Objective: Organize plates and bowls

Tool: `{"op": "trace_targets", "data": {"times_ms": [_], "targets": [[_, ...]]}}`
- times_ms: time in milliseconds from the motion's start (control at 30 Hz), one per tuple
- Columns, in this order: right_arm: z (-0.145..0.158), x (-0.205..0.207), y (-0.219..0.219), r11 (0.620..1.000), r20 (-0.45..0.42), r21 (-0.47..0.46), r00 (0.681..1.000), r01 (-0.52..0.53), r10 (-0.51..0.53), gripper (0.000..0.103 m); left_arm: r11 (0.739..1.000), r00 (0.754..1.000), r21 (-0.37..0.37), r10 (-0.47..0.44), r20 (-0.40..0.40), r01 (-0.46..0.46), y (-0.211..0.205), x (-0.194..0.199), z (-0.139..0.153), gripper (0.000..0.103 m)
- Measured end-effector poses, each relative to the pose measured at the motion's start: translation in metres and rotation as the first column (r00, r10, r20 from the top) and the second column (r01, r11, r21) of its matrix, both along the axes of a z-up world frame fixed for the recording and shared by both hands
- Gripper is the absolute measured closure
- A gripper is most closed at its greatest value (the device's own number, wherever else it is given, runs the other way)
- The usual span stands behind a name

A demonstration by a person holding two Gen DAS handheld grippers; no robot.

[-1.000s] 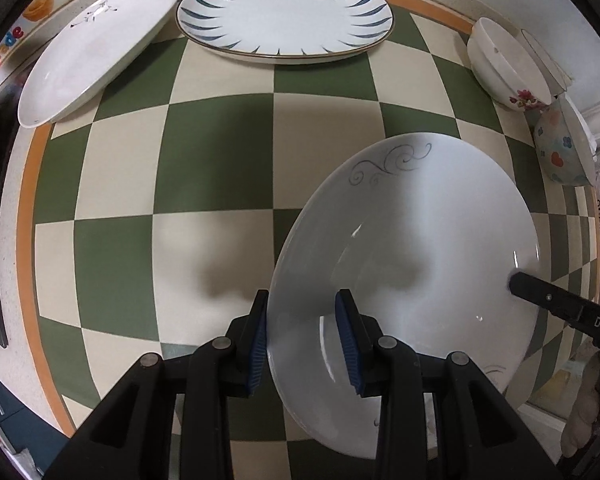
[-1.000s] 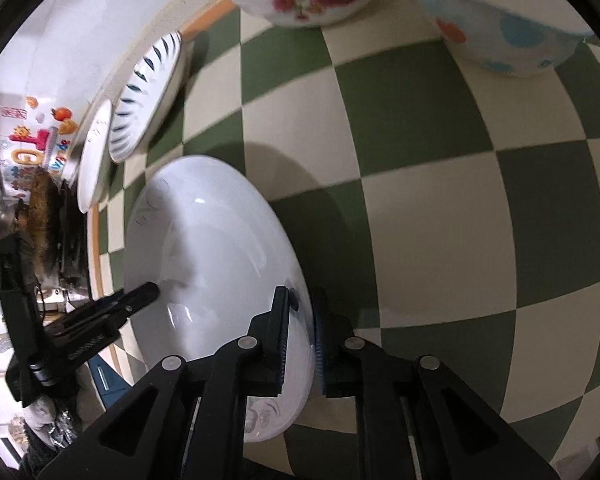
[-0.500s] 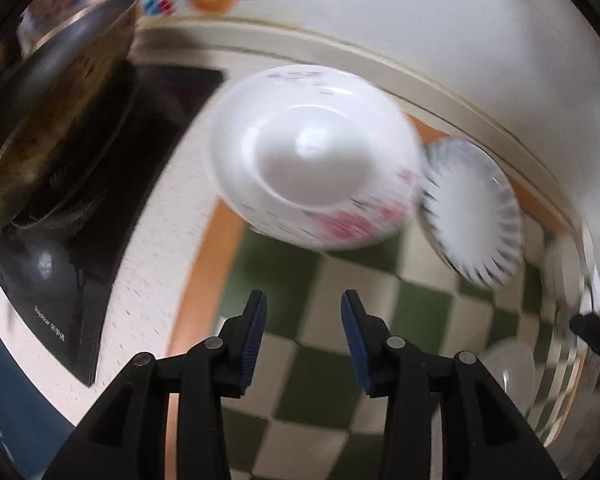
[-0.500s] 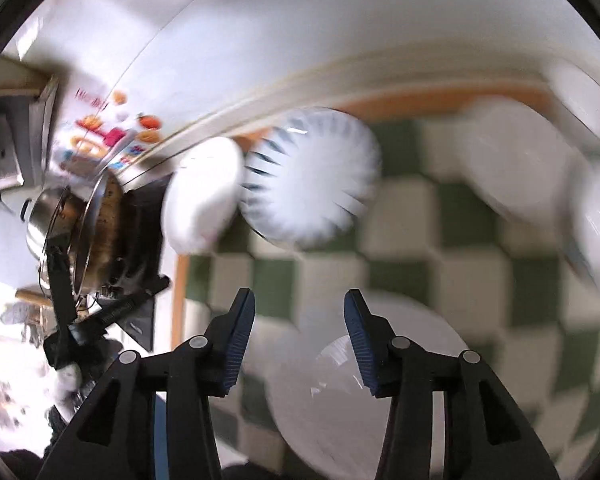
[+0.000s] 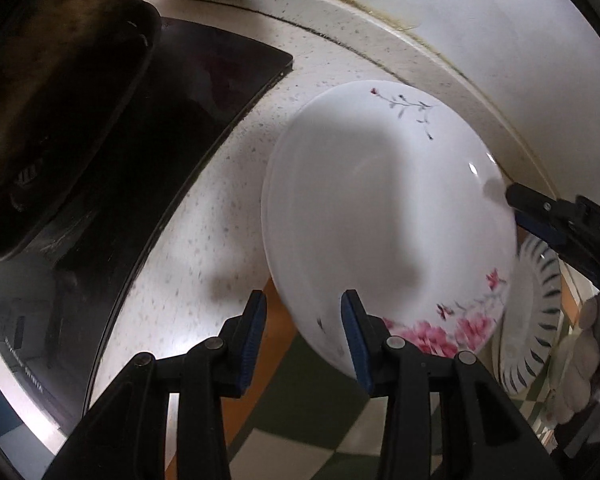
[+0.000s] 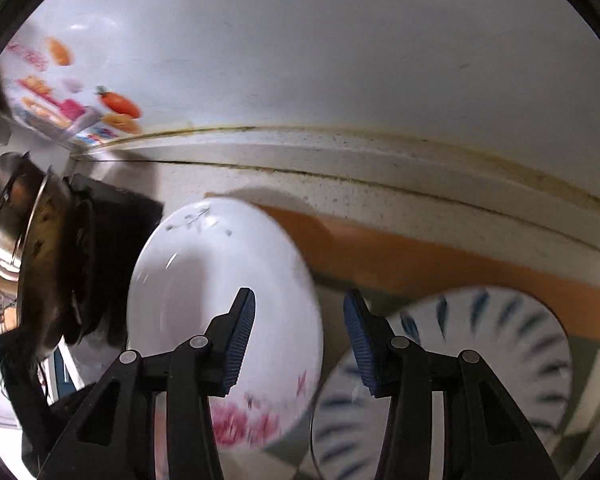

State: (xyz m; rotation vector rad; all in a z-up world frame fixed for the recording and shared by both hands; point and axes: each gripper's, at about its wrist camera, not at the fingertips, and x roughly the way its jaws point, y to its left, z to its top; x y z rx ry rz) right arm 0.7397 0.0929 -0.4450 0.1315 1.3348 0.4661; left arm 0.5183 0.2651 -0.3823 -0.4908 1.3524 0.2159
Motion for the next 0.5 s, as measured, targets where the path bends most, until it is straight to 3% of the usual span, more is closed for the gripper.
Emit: {"op": "trace_targets", "data": {"times_ms": [133, 233, 500], "targets": [[-0.023, 0.021, 0.007, 1.000, -0.025, 0.001, 0.999, -0.022, 0.022, 0.064, 1.000, 1.000, -0.003, 0.006, 0.007, -0.006, 0.010, 0.012, -0.006, 0.069], [-0.033, 0.031, 0.016, 0.999, -0.043, 0.011, 0.998, -0.041, 0.041, 0.082, 1.000, 1.000, 0.011, -0.002, 0.018, 0.001, 0.012, 0.019, -0.007, 0.077], [-0.032, 0.025, 0.015, 0.996, -0.034, 0.033, 0.996, -0.077, 0.078, 0.086, 1.000, 0.999, 0.020, 0.015, 0.048, -0.016, 0.028, 0.019, 0.000, 0.080]]}}
